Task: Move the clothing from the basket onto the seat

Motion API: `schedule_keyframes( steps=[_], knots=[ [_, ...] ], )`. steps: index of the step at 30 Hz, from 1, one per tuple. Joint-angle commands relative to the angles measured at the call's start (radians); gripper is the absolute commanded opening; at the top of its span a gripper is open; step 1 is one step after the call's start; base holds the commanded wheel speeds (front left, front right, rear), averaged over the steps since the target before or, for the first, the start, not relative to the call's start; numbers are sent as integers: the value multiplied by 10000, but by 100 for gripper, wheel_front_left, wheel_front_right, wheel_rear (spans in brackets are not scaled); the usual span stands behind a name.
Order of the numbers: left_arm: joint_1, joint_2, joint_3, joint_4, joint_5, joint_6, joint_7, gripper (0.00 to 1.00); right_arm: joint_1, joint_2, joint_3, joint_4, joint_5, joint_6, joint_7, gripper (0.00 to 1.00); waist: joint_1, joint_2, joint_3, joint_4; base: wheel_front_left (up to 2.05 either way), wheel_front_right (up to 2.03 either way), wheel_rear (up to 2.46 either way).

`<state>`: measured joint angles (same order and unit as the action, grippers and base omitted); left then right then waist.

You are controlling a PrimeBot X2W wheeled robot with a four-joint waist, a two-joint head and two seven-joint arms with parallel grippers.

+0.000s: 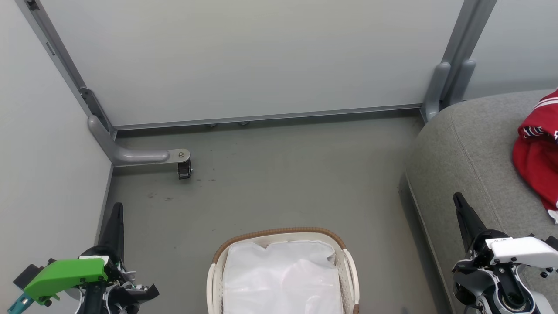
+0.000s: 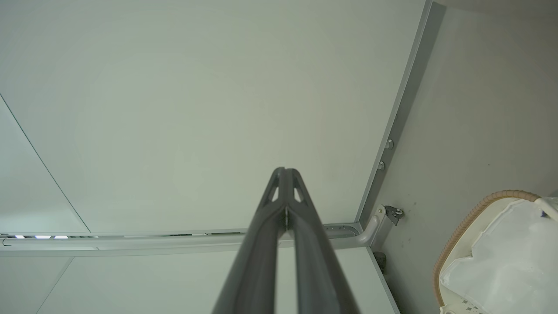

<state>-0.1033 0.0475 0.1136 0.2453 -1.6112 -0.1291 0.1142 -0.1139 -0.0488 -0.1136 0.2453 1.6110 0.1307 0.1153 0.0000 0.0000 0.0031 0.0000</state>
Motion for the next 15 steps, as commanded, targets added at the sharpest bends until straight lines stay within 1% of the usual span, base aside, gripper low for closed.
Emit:
schedule_keyframes(
  steps=[1,15],
  knots=[
    [-114,57,28,-14,-21,-29,42,0,107,-24,-25,-32,34,0,15,0,0,0,0,0,0,0,0],
    [-114,56,28,-15,-20,-29,42,0,107,-24,-24,-32,34,0,14,0,0,0,0,0,0,0,0]
  ],
)
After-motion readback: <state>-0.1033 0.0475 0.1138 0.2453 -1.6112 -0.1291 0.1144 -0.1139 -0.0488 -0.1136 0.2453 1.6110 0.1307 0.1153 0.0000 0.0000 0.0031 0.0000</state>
